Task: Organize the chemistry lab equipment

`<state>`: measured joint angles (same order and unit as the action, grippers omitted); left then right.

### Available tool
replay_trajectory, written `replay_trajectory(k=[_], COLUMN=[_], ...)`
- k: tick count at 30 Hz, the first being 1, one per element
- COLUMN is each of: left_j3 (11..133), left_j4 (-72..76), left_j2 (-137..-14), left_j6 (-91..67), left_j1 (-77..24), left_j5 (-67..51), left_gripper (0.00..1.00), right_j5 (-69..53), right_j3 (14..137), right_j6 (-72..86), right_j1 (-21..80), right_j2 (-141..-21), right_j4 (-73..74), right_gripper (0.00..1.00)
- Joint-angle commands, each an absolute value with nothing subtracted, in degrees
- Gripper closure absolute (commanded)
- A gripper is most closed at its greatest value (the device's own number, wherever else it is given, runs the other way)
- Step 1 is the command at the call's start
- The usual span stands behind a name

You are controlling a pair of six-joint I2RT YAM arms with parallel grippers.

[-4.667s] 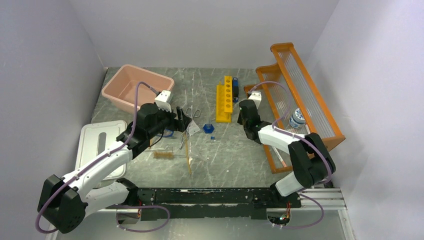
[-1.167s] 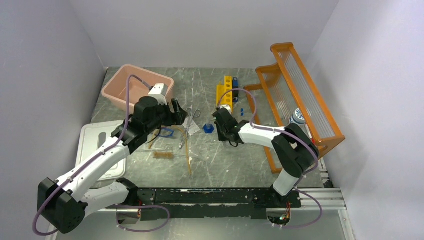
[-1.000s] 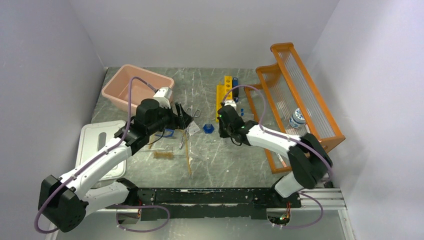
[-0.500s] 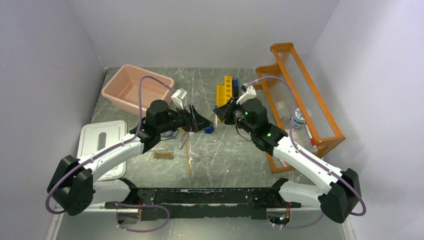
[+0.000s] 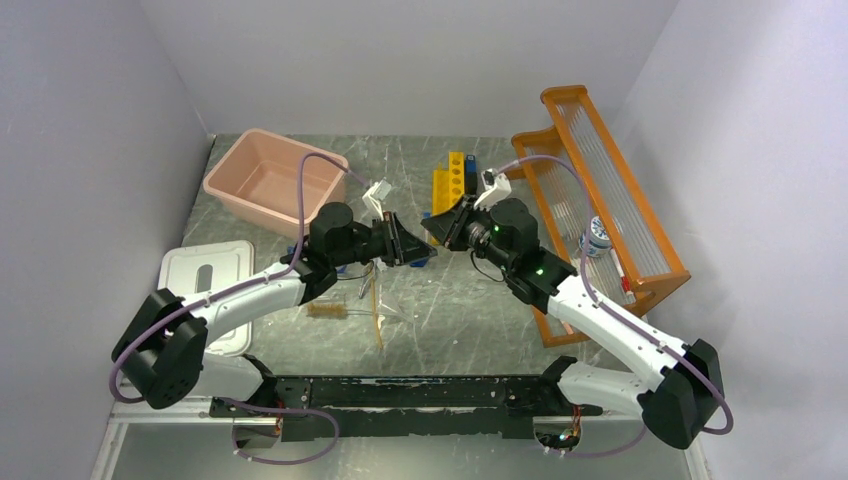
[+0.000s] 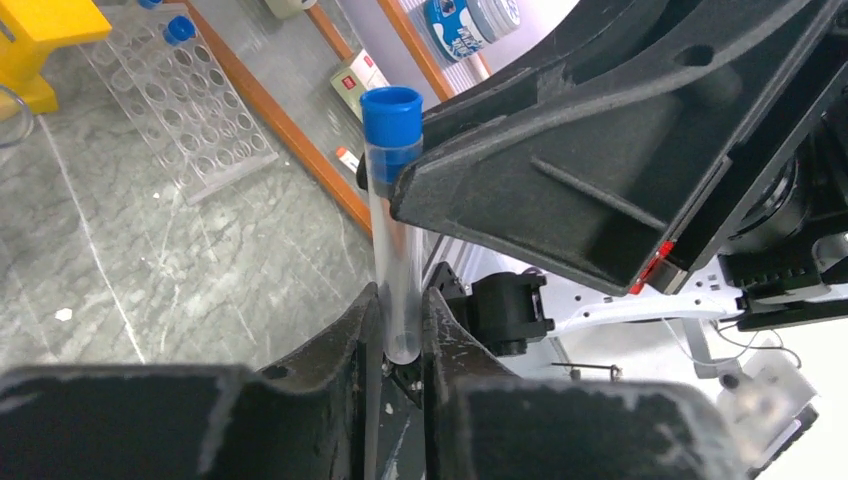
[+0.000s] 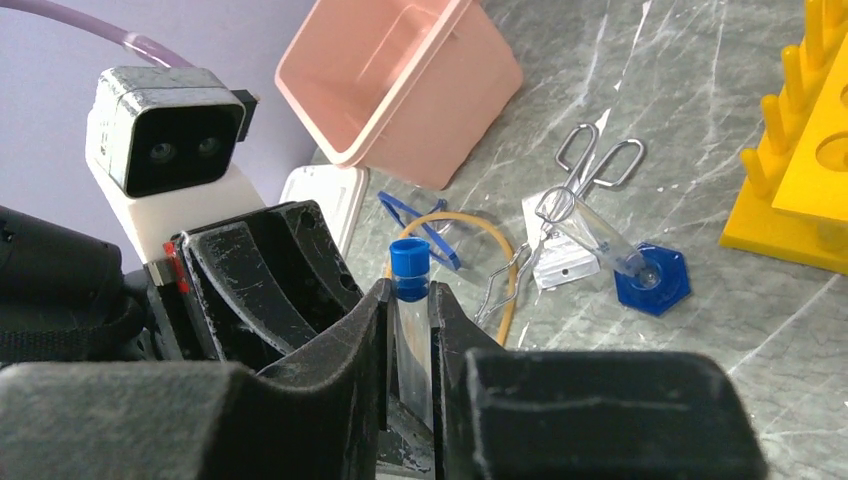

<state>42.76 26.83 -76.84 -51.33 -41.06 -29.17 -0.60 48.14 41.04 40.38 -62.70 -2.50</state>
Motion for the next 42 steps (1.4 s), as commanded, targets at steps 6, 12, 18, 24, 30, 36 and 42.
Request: replay_trajectory(k=[6,12,18,24,30,36,42], left_j3=[46.88,51.46,55.55,57.80,58.55,59.19,59.83], left_j4=[19.76,9.94,3.89,0.12,-2.72,-2.92,-3.07], left_j2=[-75.82,-75.53,-77.48,-78.30,-78.79,-79.43,-80.21], left_j6=[-31.97,-14.03,-5.25,-0.74,3.39,3.79,4.11], left_j1=[-41.46,-41.48,-41.48,-41.48,-41.44,-41.48,-41.48], left_j5=[-31.08,-35.01,-36.52,-37.64,-38.27,-38.56,-39.07], left_gripper=[0.95,0.95,0.95,0.95,0.95,0.95,0.95], right_j5=[-0.92,-10.68,-20.48,-22.92,-24.07,-26.51,-27.88], right_j3=[52.77,62.71,67.87,70.04,71.32,72.28,72.51], right_j6=[35.83,32.51,31.97,32.71,33.10,32.57,32.04], right_j1=[37.96,31.86,29.64,29.22,28.05,27.80,27.68], right_j2=[-58.73,-62.06,-66.52,-69.30,-70.27,-71.70,-73.30], right_j4=[8.79,21.85,29.64,32.36,32.37,33.88,34.13], right_gripper=[0.41,0.34,0.36,0.51,0.71,0.78,0.71])
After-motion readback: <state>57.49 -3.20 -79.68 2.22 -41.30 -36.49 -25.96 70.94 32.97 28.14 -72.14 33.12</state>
